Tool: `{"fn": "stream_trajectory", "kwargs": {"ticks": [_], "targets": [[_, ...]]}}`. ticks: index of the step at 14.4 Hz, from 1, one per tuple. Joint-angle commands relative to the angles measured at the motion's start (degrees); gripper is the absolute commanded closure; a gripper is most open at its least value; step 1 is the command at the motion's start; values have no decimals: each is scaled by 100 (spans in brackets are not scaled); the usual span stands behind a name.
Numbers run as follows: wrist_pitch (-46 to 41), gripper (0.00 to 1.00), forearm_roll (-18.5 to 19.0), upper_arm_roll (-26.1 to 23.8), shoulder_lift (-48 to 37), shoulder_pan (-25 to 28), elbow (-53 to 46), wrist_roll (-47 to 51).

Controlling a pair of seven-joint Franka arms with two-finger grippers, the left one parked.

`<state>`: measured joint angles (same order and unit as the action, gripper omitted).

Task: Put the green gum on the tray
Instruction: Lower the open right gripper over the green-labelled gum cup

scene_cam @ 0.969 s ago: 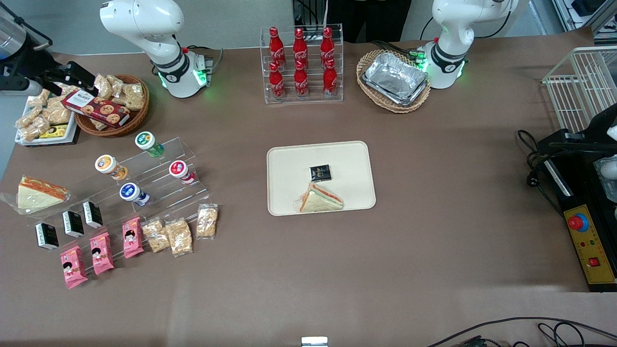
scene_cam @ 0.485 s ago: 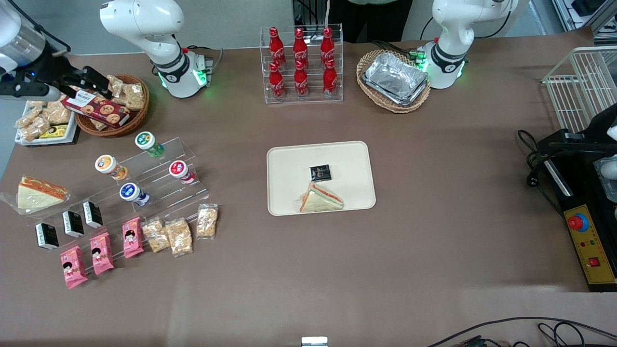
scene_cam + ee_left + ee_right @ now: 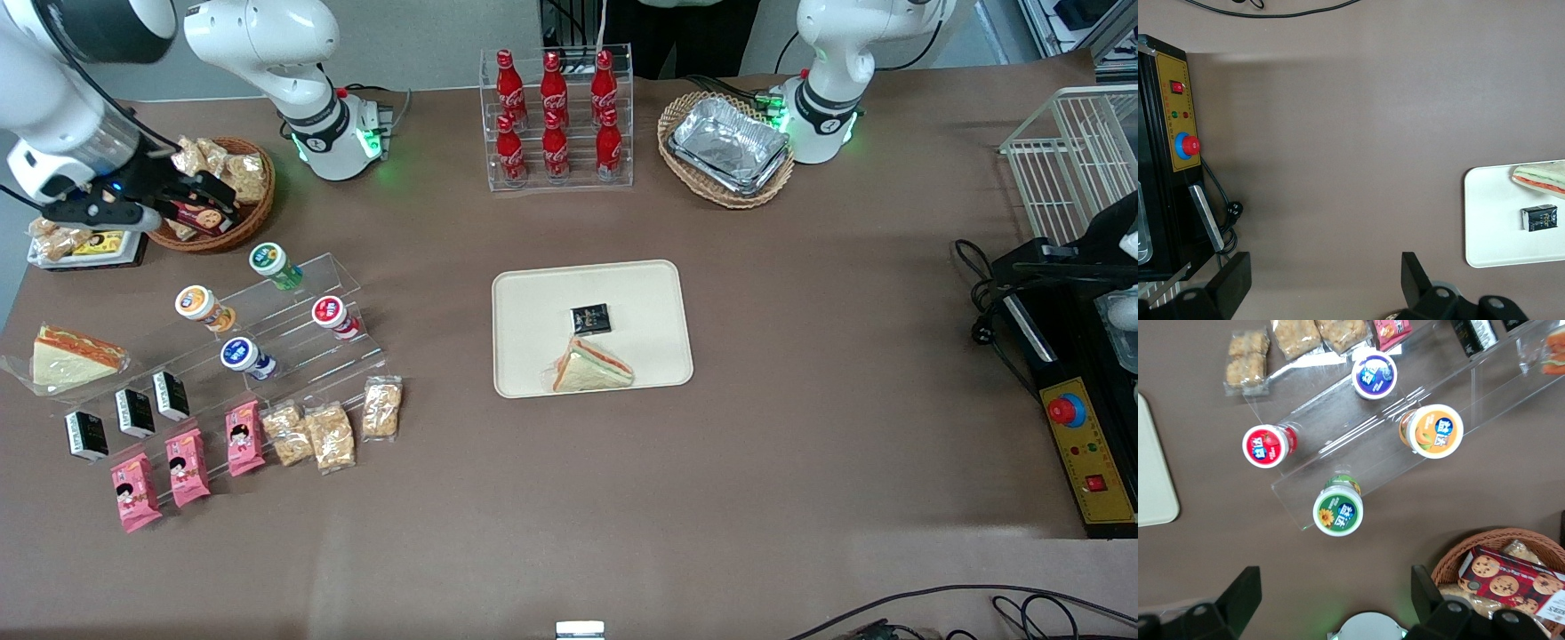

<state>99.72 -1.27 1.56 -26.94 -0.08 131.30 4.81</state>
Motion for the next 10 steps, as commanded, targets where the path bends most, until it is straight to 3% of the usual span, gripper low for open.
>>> {"fn": "stream_trajectory", "kwargs": {"ticks": [1,10], "targets": [[521,0,-92,11,171,26,414,90],[1374,0,-198,29,610,219,941,125]]}}
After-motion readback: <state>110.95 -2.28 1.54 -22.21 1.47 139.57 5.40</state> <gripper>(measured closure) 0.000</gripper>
